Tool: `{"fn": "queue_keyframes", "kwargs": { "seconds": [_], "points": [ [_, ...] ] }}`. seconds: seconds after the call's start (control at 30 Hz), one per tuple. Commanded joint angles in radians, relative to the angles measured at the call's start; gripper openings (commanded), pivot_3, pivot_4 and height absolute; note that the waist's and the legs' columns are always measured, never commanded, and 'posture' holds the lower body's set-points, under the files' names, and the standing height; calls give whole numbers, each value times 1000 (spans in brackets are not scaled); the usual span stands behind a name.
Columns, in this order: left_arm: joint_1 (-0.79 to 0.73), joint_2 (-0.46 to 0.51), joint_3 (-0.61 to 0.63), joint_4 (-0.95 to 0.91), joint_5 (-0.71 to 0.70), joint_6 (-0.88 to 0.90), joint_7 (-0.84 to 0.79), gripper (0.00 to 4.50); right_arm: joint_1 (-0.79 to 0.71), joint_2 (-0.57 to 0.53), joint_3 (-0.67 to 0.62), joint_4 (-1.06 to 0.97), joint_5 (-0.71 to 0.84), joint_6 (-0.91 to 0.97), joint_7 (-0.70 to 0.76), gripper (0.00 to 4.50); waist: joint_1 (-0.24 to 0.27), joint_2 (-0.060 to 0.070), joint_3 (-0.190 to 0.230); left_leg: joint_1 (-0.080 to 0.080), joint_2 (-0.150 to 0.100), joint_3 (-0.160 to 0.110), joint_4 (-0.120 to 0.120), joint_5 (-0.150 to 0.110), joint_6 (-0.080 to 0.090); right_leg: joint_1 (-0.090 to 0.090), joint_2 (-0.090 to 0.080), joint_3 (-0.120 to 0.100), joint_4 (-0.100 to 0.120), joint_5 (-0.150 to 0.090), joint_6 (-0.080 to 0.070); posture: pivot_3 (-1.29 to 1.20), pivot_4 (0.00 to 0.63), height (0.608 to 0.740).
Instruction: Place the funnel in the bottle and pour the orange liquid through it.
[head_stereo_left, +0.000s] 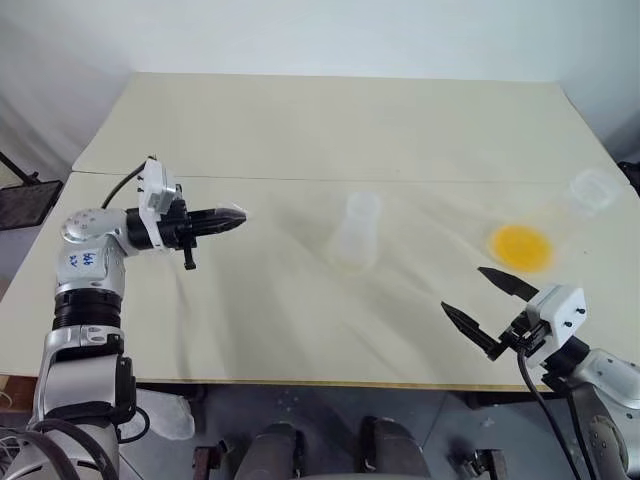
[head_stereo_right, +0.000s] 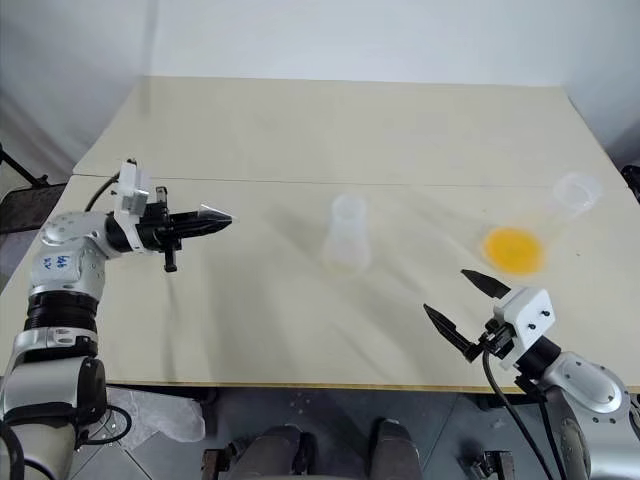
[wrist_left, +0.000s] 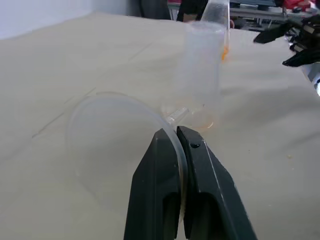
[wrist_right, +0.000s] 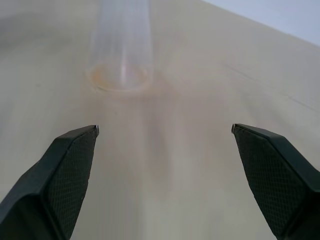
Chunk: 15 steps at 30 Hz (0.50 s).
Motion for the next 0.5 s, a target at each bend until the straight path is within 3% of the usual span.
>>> {"fn": "queue_keyframes", "kwargs": {
  "seconds": [0.03, 0.27, 0.5],
  "points": [
    [-100, -6, -10, 22, -18, -48, -29, 19, 2, 5, -19, -44, 10, -15, -12, 4500, 0, 0, 0, -1, 0, -1, 0, 0, 0, 0, 0, 0, 0, 0, 0, 0, 150, 740],
    [-366, -99, -73, 224, 22, -208, -136, 19, -11, 13, -11, -49, 9, -18, -24, 4500, -1, 0, 0, -3, 0, -1, 1, 0, 0, -1, 0, -2, -1, 0, 0, 0, 150, 740],
    [-532, -223, -161, 402, 75, -371, -189, 19, -14, 12, -10, -137, 87, 29, -18, 4500, -2, 0, 0, -4, 0, -1, 1, 0, 1, -2, 0, -3, -2, 0, 0, 0, 150, 740]
  ]
}}
